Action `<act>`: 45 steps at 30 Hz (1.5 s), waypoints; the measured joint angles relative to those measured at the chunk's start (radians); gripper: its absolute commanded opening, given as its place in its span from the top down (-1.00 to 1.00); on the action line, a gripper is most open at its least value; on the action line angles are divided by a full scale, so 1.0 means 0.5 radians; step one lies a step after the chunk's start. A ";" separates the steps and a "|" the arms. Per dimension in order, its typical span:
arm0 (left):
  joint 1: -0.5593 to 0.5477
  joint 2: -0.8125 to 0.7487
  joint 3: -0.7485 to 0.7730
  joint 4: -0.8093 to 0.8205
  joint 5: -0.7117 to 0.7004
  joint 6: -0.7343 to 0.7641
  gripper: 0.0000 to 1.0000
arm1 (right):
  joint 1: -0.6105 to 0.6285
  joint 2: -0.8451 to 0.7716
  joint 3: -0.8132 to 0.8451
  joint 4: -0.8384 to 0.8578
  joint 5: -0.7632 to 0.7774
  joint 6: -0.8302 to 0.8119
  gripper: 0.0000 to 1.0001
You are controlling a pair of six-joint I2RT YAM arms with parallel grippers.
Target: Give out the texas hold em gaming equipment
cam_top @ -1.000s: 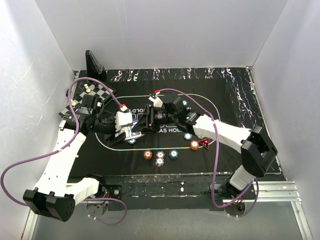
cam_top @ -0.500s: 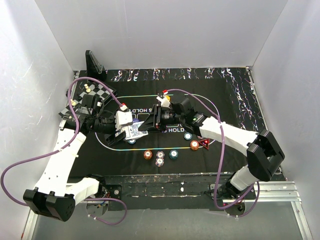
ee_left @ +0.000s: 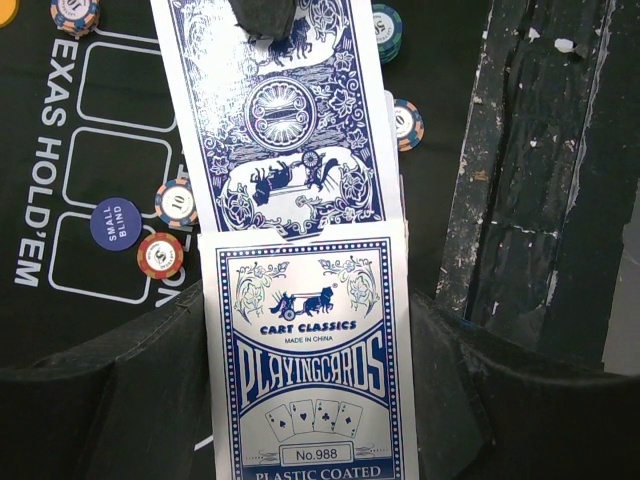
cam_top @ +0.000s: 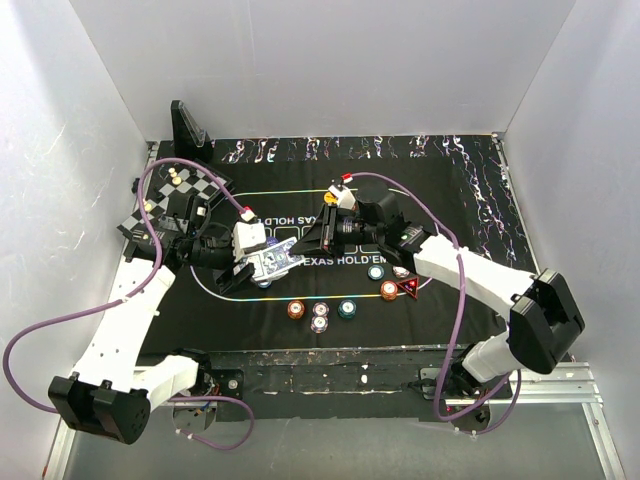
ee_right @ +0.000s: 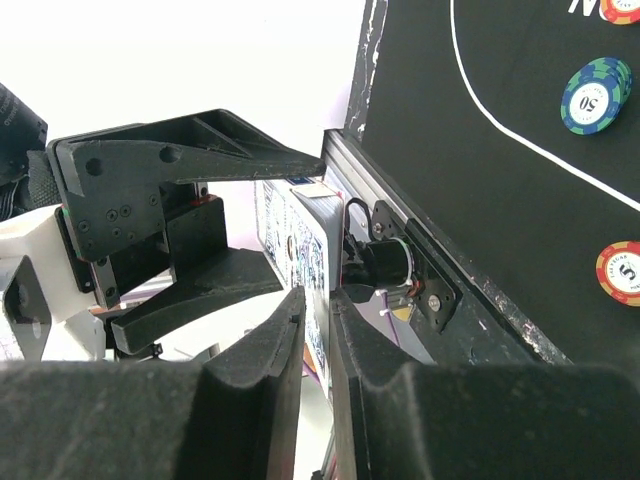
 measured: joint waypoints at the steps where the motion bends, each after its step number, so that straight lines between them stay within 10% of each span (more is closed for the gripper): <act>1: 0.000 0.000 0.000 0.005 0.005 -0.007 0.49 | -0.007 -0.008 0.000 -0.007 0.002 -0.005 0.58; 9: 0.000 -0.004 0.000 0.044 0.029 -0.046 0.54 | -0.047 -0.066 0.000 -0.079 0.010 -0.039 0.97; 29: 0.000 -0.091 -0.088 0.029 0.026 -0.052 0.60 | -0.413 -0.115 -0.058 -0.018 -0.079 0.023 0.97; 45: 0.000 -0.147 -0.060 -0.032 0.042 -0.112 0.60 | -0.307 1.357 0.998 0.111 -0.227 0.036 0.97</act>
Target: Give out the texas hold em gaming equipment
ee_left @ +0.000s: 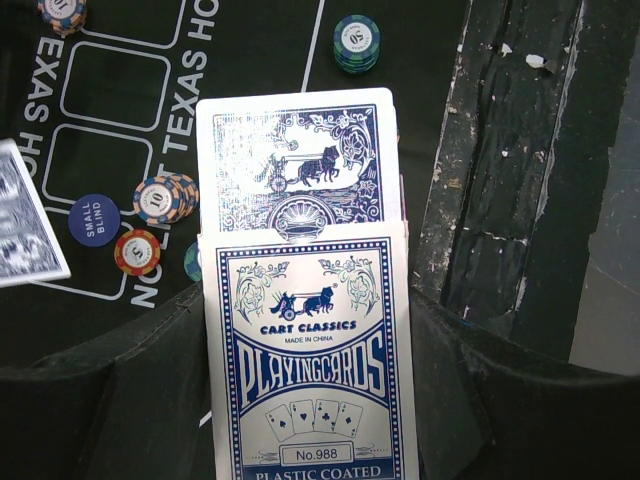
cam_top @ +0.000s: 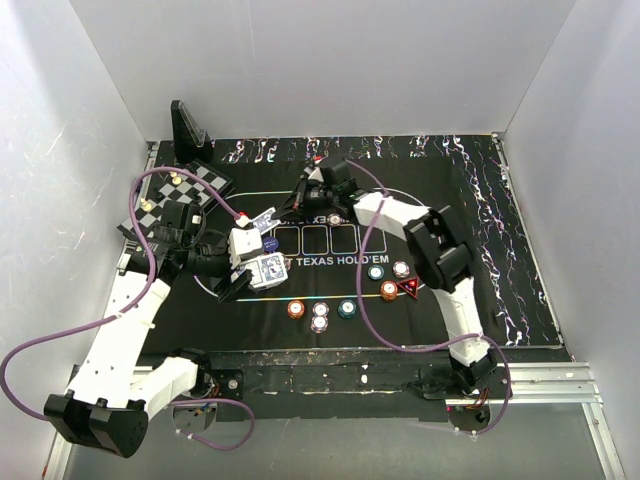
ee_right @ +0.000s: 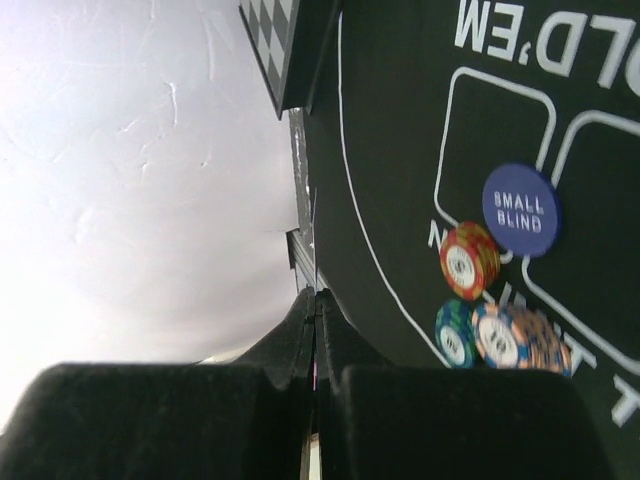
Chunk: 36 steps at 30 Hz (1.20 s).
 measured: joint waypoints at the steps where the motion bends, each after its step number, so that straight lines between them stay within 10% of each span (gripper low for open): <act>1: 0.000 0.000 0.005 -0.001 0.001 -0.005 0.60 | 0.026 0.105 0.097 -0.002 0.005 0.008 0.97; 16: 0.000 -0.001 0.063 -0.031 0.017 -0.037 0.60 | 0.237 0.640 0.613 -0.111 0.208 0.071 0.97; 36: 0.000 -0.049 0.062 -0.032 0.022 -0.050 0.60 | 0.215 0.622 0.750 -0.634 0.420 -0.264 -0.64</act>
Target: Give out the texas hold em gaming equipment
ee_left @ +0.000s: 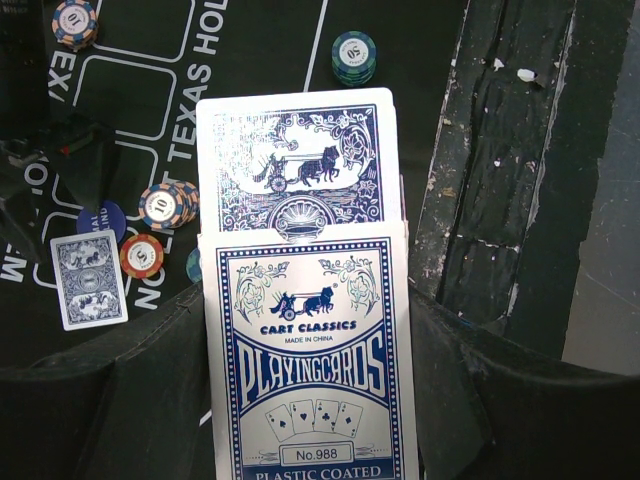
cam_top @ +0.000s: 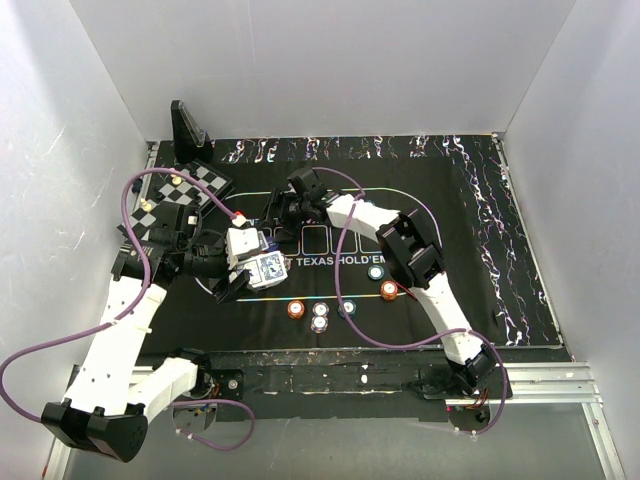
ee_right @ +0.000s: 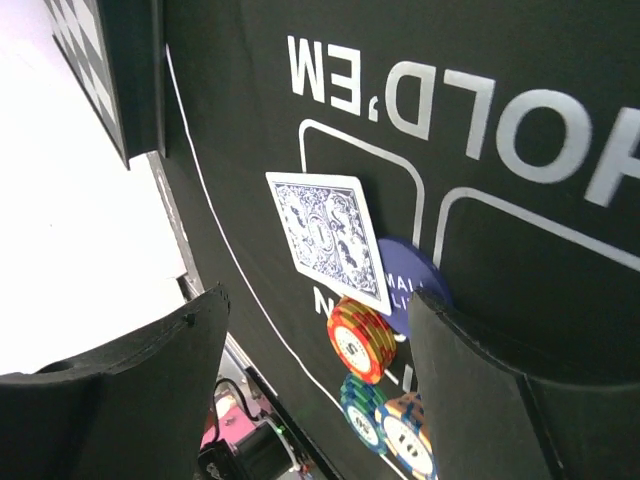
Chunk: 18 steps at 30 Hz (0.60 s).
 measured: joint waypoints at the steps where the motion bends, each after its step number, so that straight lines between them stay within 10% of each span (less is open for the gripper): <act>1: 0.000 -0.001 -0.002 0.000 -0.001 0.000 0.60 | -0.010 -0.024 -0.018 -0.019 -0.001 -0.015 -0.67; 18: 0.000 0.013 -0.090 0.011 -0.022 0.046 0.60 | -0.178 -1.472 -1.115 0.444 -0.280 0.031 -0.79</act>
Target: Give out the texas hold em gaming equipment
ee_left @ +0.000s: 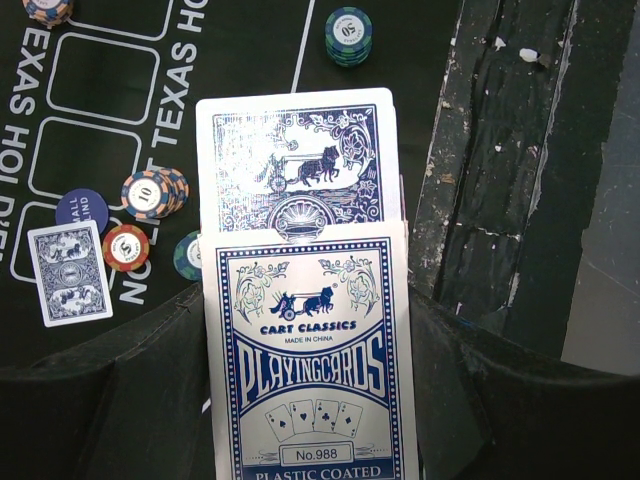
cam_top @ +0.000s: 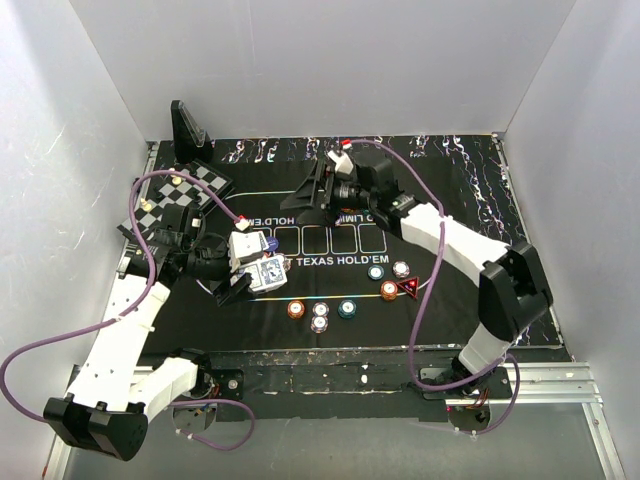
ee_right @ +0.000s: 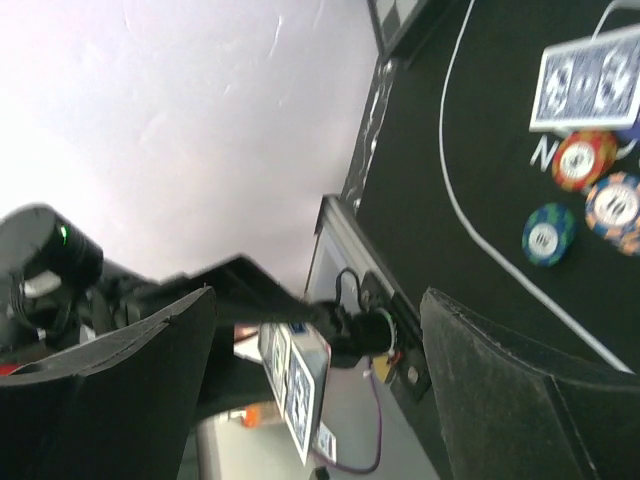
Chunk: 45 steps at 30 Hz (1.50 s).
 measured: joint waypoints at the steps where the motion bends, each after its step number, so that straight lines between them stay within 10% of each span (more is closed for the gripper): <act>1: 0.000 0.001 -0.002 0.000 -0.001 0.001 0.60 | 0.009 -0.062 -0.098 0.069 -0.035 0.024 -0.79; 22: 0.000 0.062 -0.003 0.167 -0.001 -0.056 0.60 | 0.283 -0.201 -0.439 0.169 -0.150 0.040 -0.82; 45: 0.000 0.066 -0.003 0.259 -0.002 -0.103 0.63 | 0.391 -0.161 -0.500 0.399 -0.257 0.168 -0.13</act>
